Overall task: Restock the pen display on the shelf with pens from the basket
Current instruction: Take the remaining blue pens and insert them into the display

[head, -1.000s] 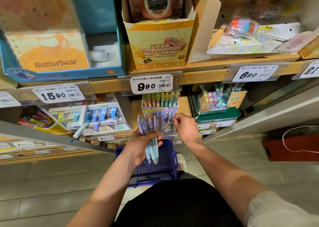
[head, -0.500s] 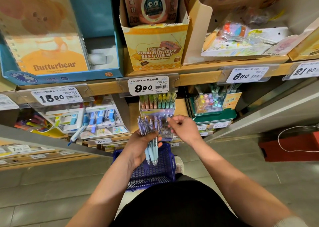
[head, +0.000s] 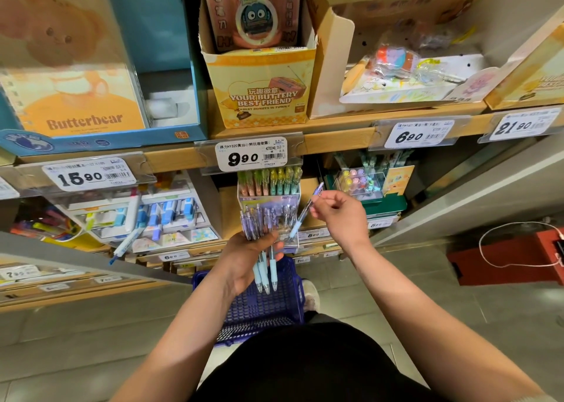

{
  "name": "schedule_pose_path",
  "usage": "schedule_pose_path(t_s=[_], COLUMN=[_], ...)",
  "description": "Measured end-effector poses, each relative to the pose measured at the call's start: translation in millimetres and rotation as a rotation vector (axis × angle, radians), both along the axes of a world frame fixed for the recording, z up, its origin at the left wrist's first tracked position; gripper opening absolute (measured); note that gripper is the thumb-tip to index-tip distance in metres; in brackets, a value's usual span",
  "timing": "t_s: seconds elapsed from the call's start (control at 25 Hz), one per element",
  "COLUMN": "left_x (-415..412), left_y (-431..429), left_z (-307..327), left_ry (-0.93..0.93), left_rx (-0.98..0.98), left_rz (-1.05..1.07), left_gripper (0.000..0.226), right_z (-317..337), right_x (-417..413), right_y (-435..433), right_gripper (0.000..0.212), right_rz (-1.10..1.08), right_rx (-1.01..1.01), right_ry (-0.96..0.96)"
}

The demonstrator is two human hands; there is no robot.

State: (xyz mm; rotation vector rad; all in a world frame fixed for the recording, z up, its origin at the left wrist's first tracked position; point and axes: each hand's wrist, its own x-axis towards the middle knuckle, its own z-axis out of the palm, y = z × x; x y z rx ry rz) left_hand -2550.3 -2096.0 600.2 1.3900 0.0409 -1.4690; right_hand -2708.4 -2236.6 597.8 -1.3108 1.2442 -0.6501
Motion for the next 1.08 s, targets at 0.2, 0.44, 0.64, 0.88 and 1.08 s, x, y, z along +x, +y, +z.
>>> schedule_pose_path(t_s=[0.2, 0.44, 0.64, 0.88, 1.08], left_x=[0, 5, 9, 11, 13], left_y=[3, 8, 13, 13, 15], left_z=[-1, -6, -10, -8, -6], left_ry=[-0.002, 0.016, 0.055, 0.055, 0.05], left_rx=[-0.02, -0.012, -0.007, -0.003, 0.003], left_rz=[0.026, 0.044, 0.086, 0.077, 0.077], left_gripper=[0.018, 0.025, 0.028, 0.027, 0.028], right_z=[-21, -45, -51, -56, -70], right_x=[8, 22, 28, 36, 33], right_y=[7, 19, 20, 21, 22], right_gripper=[0.009, 0.016, 0.017, 0.014, 0.009], right_rz=[0.05, 0.167, 0.229, 0.217, 0.265], right_rx=[-0.329, -0.417, -0.469, -0.47, -0.393], right_ry=[0.2, 0.275, 0.315, 0.326, 0.45])
